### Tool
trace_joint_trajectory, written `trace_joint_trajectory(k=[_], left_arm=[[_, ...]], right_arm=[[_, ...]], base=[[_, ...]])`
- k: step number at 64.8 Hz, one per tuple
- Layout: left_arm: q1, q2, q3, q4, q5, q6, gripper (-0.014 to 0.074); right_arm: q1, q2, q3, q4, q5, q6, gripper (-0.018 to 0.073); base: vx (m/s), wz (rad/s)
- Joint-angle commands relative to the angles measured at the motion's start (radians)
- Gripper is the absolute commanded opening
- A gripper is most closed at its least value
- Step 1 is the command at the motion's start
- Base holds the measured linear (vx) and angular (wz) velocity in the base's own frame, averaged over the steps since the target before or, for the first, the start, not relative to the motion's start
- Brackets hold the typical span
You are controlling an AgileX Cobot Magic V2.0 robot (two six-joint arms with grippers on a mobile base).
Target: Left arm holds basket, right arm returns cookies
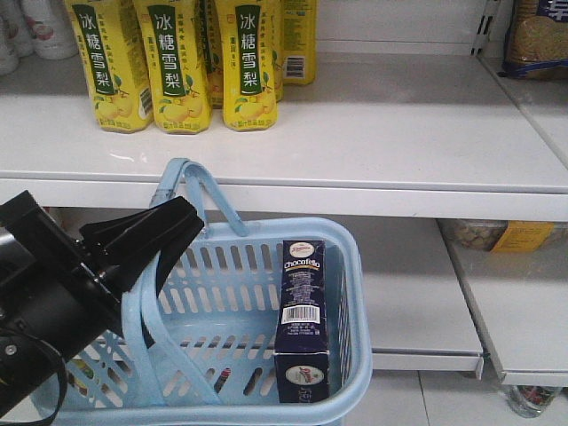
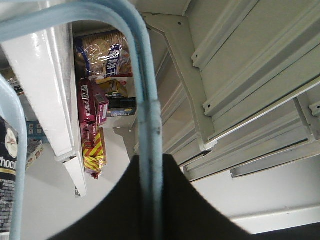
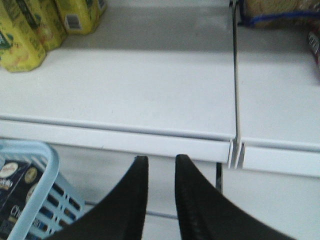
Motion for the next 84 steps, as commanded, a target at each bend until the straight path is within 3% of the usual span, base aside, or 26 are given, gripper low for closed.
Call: trace_joint_trajectory(k=[1,13,24,35,58,68,84], left_arm=[[0.012,-0.018,-0.031,-0.097,-0.101,0.033,0.0000],[0.012,-0.018,-0.031,-0.097,-0.101,0.033,0.0000],[0.012,-0.018,-0.031,-0.097,-0.101,0.033,0.0000],[0.012,-0.018,-0.031,-0.097,-0.101,0.033,0.0000],[0.012,-0.018,-0.031,-0.097,-0.101,0.033,0.0000],[0.012,-0.018,-0.031,-0.097,-0.101,0.033,0.0000],[0.012,-0.018,-0.031,-0.097,-0.101,0.033,0.0000]], right_arm=[[0.002,0.006,-0.031,0.021,0.025,0.005,0.0235],[0.002,0.006,-0.031,0.046,0.123,0.005,0.0461],[0.002,0.006,-0.031,0.057,0.190,0.060,0.0565],[0.002,0.006,-0.030,0.073,0.247,0.084,0.0575],[0.002,0.070,-0.028,0.268,0.247,0.090,0.0575],[0.003,0.126,-0.028,0.307,0.247,0.094,0.0575],[0.162,0.210,-0.060,0.304,0.241,0.152,0.0574]], base=[[0.00,0.00],[0.00,0.00],[0.00,0.00],[0.00,0.00],[0.00,0.00],[0.00,0.00],[0.00,0.00]])
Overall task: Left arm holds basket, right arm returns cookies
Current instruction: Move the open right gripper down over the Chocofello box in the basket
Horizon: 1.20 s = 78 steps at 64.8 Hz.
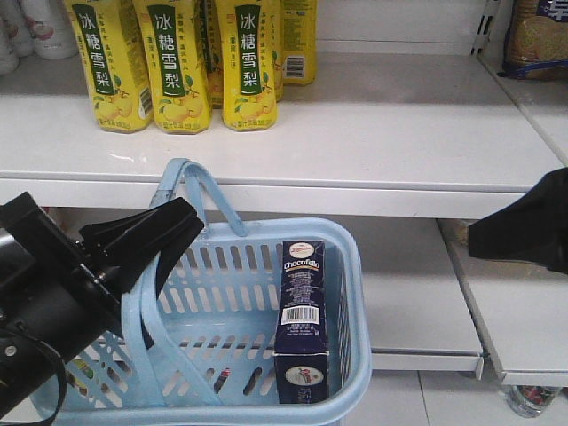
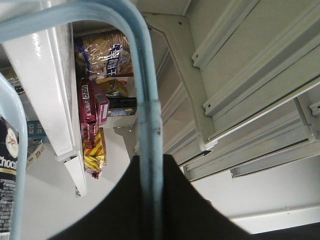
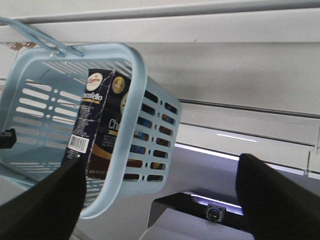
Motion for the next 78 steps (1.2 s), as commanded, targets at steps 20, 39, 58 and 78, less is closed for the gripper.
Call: trace_joint_trajectory(k=[20,39,58,78], left_arm=[[0.012,-0.018,-0.034,-0.097,-0.099,0.033,0.0000],[0.012,-0.018,-0.034,-0.097,-0.099,0.033,0.0000],[0.012,-0.018,-0.034,-0.097,-0.099,0.033,0.0000],[0.012,-0.018,-0.034,-0.097,-0.099,0.033,0.0000]], right_arm=[[0.323,0.173,-0.149,0.002,-0.024,0.117,0.0574],[0.488,0.337,-0.261,-0.097,-0.033,0.193,0.0574],[0.561,0.436,-0.325,-0.216,-0.040,0.337,0.0573],[0.620,0.470,-0.325,-0.342,-0.068,0.487,0.0569]], base=[[0.00,0.00],[0.00,0.00],[0.00,0.00],[0.00,0.00]])
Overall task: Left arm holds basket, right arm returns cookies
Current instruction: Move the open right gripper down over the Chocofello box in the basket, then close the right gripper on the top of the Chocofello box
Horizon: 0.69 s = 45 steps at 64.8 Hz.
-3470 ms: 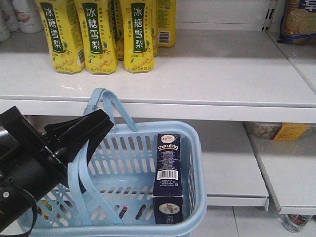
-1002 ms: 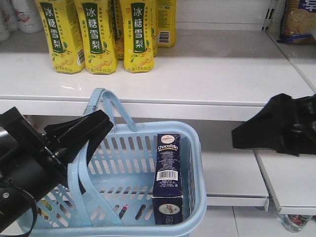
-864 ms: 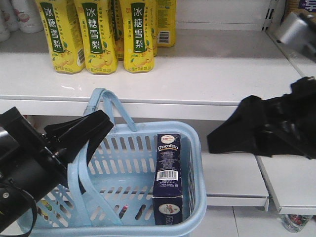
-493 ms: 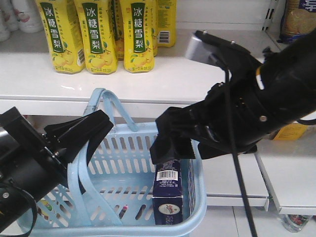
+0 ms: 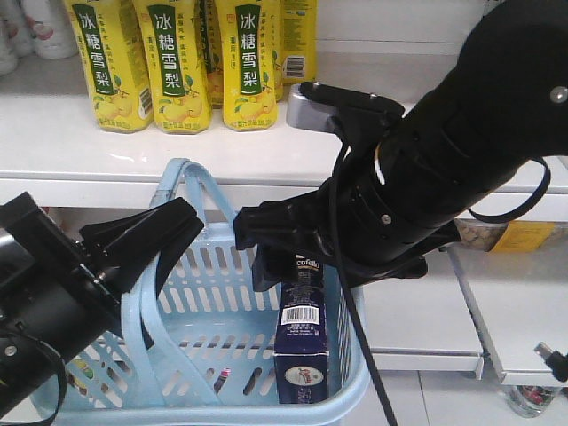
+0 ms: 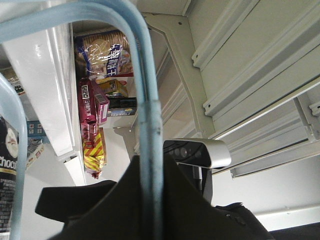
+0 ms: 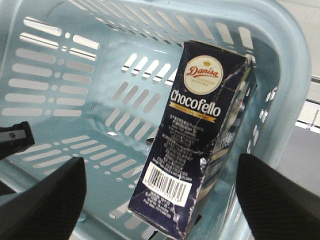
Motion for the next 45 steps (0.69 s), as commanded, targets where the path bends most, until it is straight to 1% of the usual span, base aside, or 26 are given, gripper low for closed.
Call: trace_joint_trajectory(k=[1,17,26,36,45], left_arm=[[0.012,-0.018,-0.034,-0.097,-0.099,0.033,0.0000],[0.012,-0.018,-0.034,-0.097,-0.099,0.033,0.0000],[0.012,-0.018,-0.034,-0.097,-0.099,0.033,0.0000],[0.012,-0.018,-0.034,-0.097,-0.099,0.033,0.0000],[0.012,-0.018,-0.034,-0.097,-0.099,0.033,0.0000]], right_arm=[[0.017,-0.021,-0.031,-0.042,-0.052,0.046,0.0568],[0.055,0.003,-0.031,-0.131,-0.067,0.109,0.0548],[0.055,0.011,-0.031,-0.138,-0.067,0.126,0.0548],[0.067,0.022,-0.031,-0.172,-0.067,0.157,0.0548],[0.067,0.038,-0.031,-0.171,-0.067,0.162,0.0548]], base=[[0.00,0.00],[0.00,0.00],[0.00,0.00],[0.00,0.00],[0.00,0.00]])
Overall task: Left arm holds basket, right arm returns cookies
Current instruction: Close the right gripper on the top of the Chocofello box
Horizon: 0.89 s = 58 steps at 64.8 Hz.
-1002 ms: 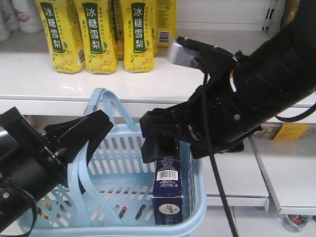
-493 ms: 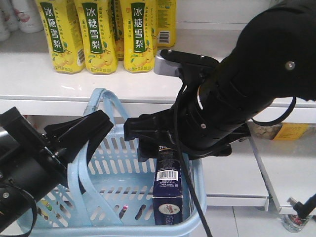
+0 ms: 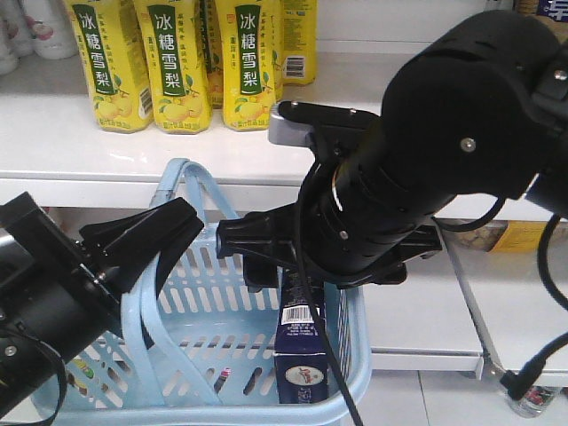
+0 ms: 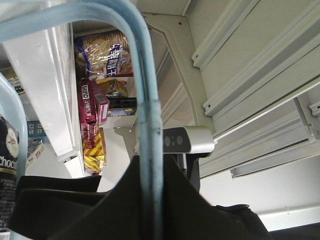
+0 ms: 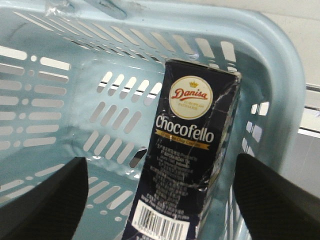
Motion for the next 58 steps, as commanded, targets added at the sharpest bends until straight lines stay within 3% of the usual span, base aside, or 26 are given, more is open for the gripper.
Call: trace_joint_trajectory(k=[1,31,58], left_arm=[[0.012,-0.018,-0.034,-0.097,-0.099,0.033,0.0000],[0.012,-0.018,-0.034,-0.097,-0.099,0.033,0.0000],[0.012,-0.018,-0.034,-0.097,-0.099,0.033,0.0000]], right_arm=[[0.001,-0.023,-0.031,-0.020,-0.040,0.006,0.0548],[0.013,0.037,-0.031,-0.031,-0.058,0.029,0.0548],[0.013,0.066,-0.031,-0.105,-0.031,0.029,0.0510]], base=[[0.00,0.00],[0.00,0.00],[0.00,0.00]])
